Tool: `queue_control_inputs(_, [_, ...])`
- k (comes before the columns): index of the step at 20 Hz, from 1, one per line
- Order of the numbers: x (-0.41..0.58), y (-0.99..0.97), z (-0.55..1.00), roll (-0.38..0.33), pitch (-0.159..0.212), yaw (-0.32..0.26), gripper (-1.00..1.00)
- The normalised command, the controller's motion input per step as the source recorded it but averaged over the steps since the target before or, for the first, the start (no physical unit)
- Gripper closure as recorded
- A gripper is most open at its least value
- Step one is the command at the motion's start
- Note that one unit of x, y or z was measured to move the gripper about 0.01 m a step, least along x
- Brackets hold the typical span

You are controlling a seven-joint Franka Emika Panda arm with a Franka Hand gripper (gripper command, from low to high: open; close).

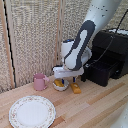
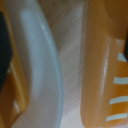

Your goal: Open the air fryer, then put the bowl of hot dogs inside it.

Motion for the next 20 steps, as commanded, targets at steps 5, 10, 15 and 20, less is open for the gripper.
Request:
queue_control_inputs(5, [0.014,0.03,-0.09,-0.001,0.0,0.055,1.0])
queue_control_inputs(10, [0.041,0.0,-0.18,0.0,0.018,0.069,1.0])
queue_control_inputs(15, [0.096,-0.01,0.14,0.02,-0.036,0.024,1.0])
queue_control_inputs(20, [0.079,0.0,0.75,0.084,-0.06,-0.135,1.0])
